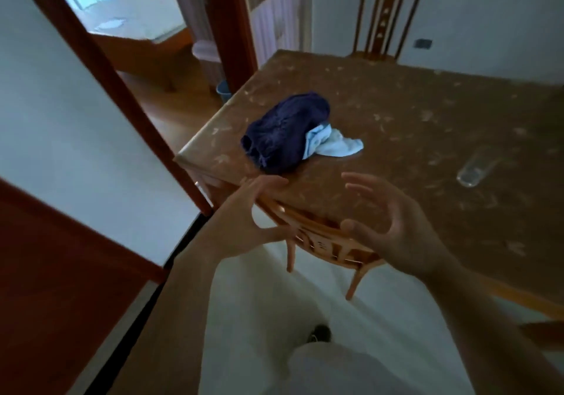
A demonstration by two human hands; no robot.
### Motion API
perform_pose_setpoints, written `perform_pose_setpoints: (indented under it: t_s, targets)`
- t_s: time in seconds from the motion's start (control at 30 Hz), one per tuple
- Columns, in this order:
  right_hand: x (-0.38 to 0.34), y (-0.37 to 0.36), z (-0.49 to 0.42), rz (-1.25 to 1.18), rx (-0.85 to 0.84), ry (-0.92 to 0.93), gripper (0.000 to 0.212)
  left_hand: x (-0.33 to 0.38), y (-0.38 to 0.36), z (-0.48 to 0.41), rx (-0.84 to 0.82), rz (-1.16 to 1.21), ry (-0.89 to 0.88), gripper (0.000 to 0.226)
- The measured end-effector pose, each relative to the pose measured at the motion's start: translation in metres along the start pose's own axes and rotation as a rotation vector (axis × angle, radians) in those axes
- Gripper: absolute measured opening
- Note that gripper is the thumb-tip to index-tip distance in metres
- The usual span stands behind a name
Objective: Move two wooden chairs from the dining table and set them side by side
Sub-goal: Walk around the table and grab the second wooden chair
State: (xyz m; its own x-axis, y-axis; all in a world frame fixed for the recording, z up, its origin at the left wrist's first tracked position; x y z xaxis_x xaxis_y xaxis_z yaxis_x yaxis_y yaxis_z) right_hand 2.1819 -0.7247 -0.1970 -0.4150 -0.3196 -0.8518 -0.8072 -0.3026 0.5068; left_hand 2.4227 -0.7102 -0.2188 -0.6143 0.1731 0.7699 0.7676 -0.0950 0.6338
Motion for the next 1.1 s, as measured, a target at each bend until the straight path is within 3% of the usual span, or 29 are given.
perform_pose_setpoints:
  t_s: [0.13,0.27,0.5,0.6,0.73,0.8,0.9,1.1]
  targets:
    - [0.063,-0.013,-0.023,0.174,-0.019,-0.161,0.092,-0.047,-0.035,-0.054,-0.219,-0.220,0.060,0.089]
    - [0.118,-0.050,-0.044,0.307,-0.147,-0.272,0.112,-0.084,-0.080,-0.080,-0.491,-0.440,0.046,0.103]
    - [0.176,-0.117,-0.057,0.529,-0.387,-0.467,0.125,-0.129,-0.127,-0.111,-0.713,-0.604,0.046,0.077]
    - [0.186,-0.127,-0.052,0.687,-0.458,-0.516,0.106,-0.135,-0.142,-0.115,-0.775,-0.765,-0.088,0.056]
    - [0.177,-0.124,-0.057,0.788,-0.294,-0.486,0.046,-0.141,-0.152,-0.124,-0.798,-0.736,-0.140,0.026]
    - [0.172,-0.119,-0.059,0.787,-0.191,-0.497,0.027,-0.145,-0.154,-0.127,-0.815,-0.673,-0.149,0.022]
    - [0.173,-0.120,-0.060,0.853,-0.147,-0.539,0.020,-0.149,-0.156,-0.129,-0.821,-0.623,-0.205,0.026]
    - [0.177,-0.117,-0.062,0.911,-0.252,-0.509,0.024,-0.141,-0.157,-0.133,-0.840,-0.597,-0.353,0.027]
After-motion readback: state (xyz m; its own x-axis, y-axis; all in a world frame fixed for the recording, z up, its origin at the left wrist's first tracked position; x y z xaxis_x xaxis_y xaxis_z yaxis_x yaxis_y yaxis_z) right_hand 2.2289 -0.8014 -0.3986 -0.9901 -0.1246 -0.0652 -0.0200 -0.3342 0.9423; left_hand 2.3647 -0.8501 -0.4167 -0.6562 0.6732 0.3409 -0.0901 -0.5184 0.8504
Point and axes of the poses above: each hand's wrist, its own z-axis away from the middle knuckle, its own y-axis out of the back of the hand, x = y × z, the point moved 8 cm from there along -z, towards the middle knuckle, and after that the axes turned 1 degree about -y, right-handed, at the moved point
